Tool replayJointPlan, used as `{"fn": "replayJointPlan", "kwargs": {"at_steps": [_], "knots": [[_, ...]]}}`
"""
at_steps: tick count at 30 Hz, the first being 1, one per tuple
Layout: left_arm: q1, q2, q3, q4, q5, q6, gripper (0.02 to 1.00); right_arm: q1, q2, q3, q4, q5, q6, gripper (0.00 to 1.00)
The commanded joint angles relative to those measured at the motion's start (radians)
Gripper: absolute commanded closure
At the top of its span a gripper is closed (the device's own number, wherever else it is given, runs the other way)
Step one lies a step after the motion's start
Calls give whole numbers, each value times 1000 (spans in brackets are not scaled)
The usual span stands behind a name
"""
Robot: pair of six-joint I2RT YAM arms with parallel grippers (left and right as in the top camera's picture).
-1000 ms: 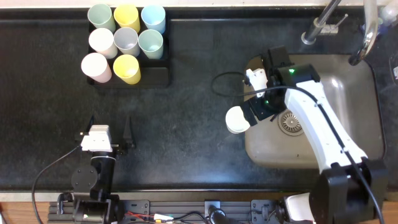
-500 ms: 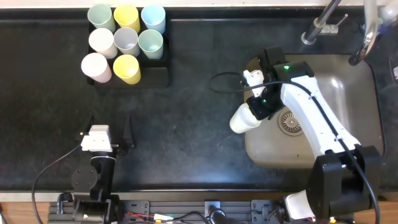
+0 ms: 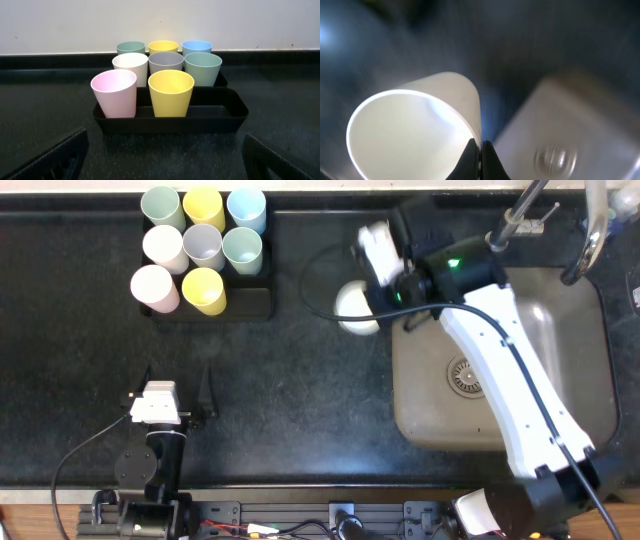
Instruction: Store Cups
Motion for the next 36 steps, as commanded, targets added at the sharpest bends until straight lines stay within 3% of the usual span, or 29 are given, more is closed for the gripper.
{"fn": "replayJointPlan", "kwargs": {"at_steps": [1, 9, 12, 17, 36], "knots": [[-4, -10, -1, -1, -8, 19, 23, 59, 71, 273, -8, -66, 74, 958], [-4, -10, -1, -1, -8, 19, 20, 195, 391, 647, -52, -78, 85, 958], [-4, -10, -1, -1, -8, 19, 20, 230, 458, 655, -58, -66, 85, 956], [-4, -10, -1, -2, -8, 19, 20, 269, 546, 655, -60, 58, 84, 958], [-4, -10, -1, -2, -8, 19, 20, 294, 678, 655, -10, 84, 85, 958]]}}
